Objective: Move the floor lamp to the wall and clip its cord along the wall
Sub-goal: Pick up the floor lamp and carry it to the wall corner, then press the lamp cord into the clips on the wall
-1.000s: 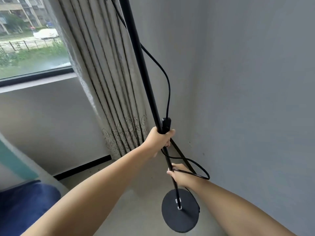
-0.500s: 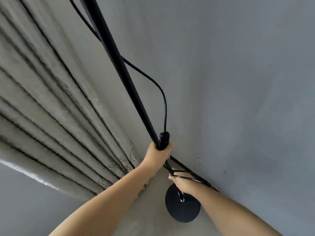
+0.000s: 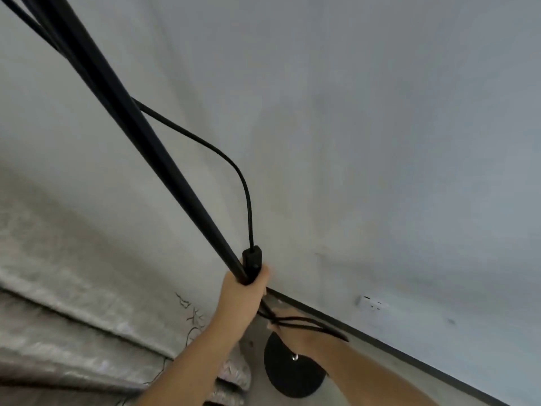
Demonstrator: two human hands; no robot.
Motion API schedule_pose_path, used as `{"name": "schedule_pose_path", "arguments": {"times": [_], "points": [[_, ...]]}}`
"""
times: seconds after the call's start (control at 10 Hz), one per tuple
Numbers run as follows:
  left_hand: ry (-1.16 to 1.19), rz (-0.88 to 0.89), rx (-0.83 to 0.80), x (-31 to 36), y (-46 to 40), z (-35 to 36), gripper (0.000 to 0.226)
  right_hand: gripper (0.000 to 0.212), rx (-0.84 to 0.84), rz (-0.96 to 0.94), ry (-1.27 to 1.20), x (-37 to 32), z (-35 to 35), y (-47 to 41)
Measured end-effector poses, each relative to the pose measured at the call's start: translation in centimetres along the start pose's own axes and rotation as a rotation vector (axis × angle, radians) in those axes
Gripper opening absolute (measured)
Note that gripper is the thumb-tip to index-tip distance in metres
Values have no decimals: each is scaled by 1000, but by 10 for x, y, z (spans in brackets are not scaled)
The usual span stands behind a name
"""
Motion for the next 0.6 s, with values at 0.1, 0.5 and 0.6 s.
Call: {"name": "schedule_pose_path", "arguments": {"times": [0.1, 0.5, 0.6], "points": [[5, 26, -26, -24, -22, 7, 27, 17, 57, -94, 178, 27, -60, 18], [80, 358, -20, -57, -63, 35, 21, 27, 308, -433, 106, -47, -168, -61], [160, 455, 53, -77, -76, 51, 5, 30, 405, -506, 111, -42, -187, -74]]}}
Point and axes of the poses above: each hand's wrist, its own y-axis away from the middle knuckle, its own z-axis out of the palm, x = y × z, the point moved 7 cm from there along -y, towards the middle knuckle, and after that the axes turned 9 degrees about -y, right-handed, at the moved point
